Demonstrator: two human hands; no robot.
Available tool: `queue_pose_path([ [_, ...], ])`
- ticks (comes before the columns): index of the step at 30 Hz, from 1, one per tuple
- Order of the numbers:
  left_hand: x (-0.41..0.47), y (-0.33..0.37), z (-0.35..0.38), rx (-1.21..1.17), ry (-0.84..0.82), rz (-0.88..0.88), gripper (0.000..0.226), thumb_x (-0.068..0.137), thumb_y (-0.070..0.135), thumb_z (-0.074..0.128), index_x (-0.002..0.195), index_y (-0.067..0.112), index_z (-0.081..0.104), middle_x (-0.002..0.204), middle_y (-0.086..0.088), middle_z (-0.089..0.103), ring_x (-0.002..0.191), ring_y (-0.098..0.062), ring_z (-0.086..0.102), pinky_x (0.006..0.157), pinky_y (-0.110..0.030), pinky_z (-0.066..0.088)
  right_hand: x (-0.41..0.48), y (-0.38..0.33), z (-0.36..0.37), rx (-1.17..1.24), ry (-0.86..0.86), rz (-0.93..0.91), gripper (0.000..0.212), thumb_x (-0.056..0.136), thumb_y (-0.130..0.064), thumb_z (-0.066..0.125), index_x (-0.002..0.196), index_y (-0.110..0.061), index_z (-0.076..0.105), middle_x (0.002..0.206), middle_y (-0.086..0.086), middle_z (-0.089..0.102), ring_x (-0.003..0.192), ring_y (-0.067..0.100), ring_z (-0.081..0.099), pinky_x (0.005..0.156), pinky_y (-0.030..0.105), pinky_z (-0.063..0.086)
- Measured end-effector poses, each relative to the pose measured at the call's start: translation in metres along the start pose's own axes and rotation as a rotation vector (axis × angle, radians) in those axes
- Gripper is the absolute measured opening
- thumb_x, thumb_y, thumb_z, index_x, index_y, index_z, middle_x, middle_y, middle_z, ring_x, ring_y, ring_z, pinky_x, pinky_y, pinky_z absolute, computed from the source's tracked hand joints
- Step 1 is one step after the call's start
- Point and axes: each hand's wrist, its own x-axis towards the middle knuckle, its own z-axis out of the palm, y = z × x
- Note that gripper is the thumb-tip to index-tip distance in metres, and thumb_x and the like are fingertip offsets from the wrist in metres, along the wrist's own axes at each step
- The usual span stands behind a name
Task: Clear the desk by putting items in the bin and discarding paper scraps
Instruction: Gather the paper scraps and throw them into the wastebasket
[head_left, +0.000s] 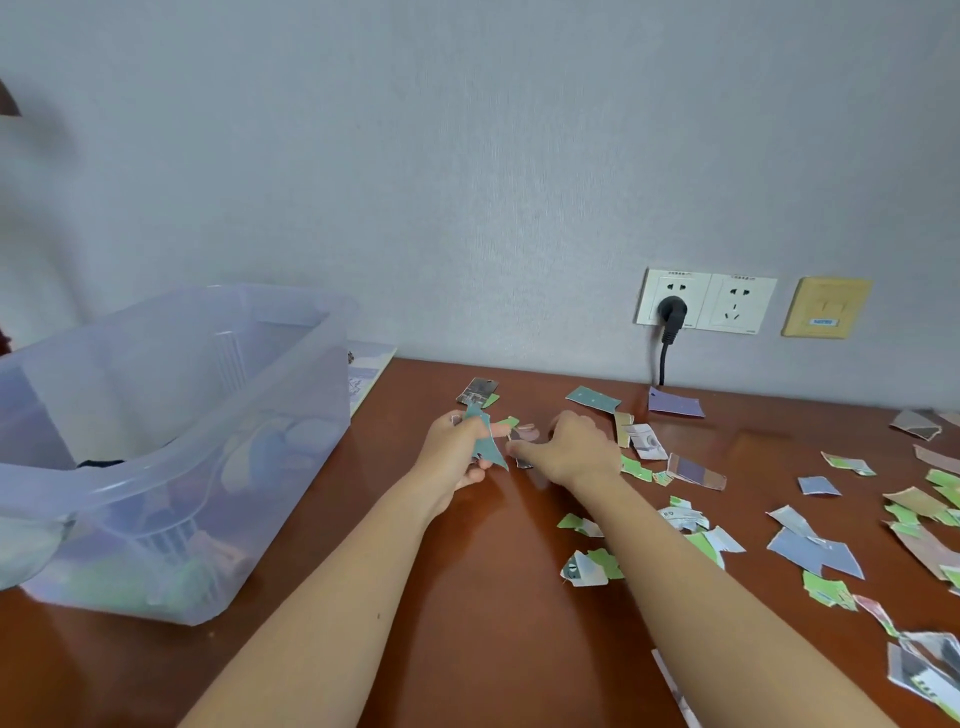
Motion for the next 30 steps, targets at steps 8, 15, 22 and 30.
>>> queue_pose_path([
  [8,0.001,0.001,0.001,-0.002,0.069,-0.029,0.033,0.096,0.002,0.032,0.118,0.015,0.054,0.093,-0.009,0.064,0.048,-0.013,0.041,0.037,-0.019,0.027,0.009,-0.002,-0.004,0.222,-0.181,0.042,0.033,0.058,-0.048,0.073,0.071,-0.017,0.077,0.071,-0.002,0.075,0.082,0.020,0.070,0.095,0.044,0.046],
  [15,-0.005,0.001,0.010,0.021,0.083,0.010,0.023,0.103,0.014,0.035,0.117,0.017,0.053,0.104,-0.009,0.065,0.067,-0.026,0.072,0.050,-0.027,0.054,-0.010,-0.002,-0.023,0.757,-0.174,0.024,0.030,0.089,-0.025,0.066,0.064,-0.008,0.070,0.061,0.005,0.066,0.054,0.015,0.057,0.072,0.031,0.046],
  [22,-0.016,0.000,0.014,0.050,0.063,0.016,0.031,0.102,0.037,0.041,0.118,0.016,0.056,0.107,-0.013,0.066,0.077,-0.025,0.072,0.055,-0.029,0.058,-0.032,-0.002,-0.042,0.934,-0.198,0.022,0.024,0.087,-0.023,0.071,0.065,-0.013,0.066,0.047,-0.013,0.059,0.056,0.007,0.048,0.059,0.020,0.036],
  [30,-0.040,-0.005,0.029,-0.067,-0.183,-0.111,0.024,0.100,0.016,0.047,0.122,0.013,0.059,0.113,-0.017,0.065,0.086,-0.026,0.070,0.053,-0.029,0.054,-0.049,0.013,-0.048,0.811,-0.215,-0.037,0.011,0.087,-0.016,0.069,0.086,-0.006,0.074,0.080,0.005,0.070,0.073,0.013,0.062,0.059,0.015,0.047],
])
